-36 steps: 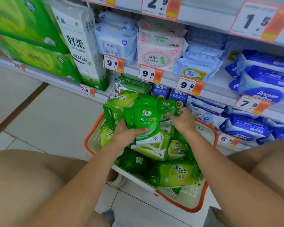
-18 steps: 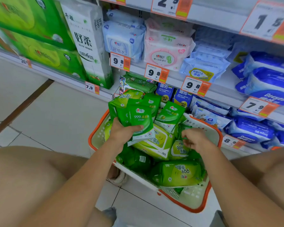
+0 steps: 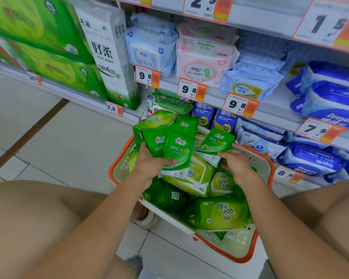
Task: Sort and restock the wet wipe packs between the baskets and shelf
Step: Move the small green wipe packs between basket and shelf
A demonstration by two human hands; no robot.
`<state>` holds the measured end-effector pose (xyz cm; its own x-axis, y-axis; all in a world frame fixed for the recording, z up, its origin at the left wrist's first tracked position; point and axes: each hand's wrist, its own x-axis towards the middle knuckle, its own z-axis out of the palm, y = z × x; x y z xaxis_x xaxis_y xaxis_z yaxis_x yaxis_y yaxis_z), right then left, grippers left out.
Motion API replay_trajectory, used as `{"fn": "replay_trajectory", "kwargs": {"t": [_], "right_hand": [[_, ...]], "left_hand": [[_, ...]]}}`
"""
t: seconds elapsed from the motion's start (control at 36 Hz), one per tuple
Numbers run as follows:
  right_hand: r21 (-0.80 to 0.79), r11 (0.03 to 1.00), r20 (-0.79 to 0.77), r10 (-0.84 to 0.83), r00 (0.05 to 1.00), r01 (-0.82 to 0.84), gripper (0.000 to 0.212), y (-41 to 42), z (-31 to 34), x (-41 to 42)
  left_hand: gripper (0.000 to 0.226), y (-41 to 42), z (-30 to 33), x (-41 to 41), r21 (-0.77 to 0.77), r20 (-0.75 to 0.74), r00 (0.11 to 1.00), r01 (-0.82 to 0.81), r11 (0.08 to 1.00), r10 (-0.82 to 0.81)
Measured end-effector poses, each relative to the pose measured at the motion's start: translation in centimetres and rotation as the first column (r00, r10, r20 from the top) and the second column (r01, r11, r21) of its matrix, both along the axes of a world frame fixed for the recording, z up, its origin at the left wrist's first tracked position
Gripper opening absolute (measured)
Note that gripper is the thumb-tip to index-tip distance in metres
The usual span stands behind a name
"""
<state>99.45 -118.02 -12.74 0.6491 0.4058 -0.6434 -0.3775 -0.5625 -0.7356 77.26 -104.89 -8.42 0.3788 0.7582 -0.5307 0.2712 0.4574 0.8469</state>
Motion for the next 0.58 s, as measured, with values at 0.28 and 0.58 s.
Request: {"fn": "replay_trajectory", "kwargs": {"t": [0.28,0.58], "right_hand": [[0.023,1.0,-0.09,-0.007,0.996,0.009,0.039,-1.2,1.7,1.1],[0.519,0.844,-0.341,0.35,0.873,-0.136,0.052,-0.4,8.1,-2.6]], "left_hand": [[0.103,0.7,-0.2,1.0,-0.065,0.025,0.998,-0.062,0.996,0.064],[0.126,0.1,1.0,1.1,-0.117,0.161,0.986,-0.033,0.993,0.052]]}}
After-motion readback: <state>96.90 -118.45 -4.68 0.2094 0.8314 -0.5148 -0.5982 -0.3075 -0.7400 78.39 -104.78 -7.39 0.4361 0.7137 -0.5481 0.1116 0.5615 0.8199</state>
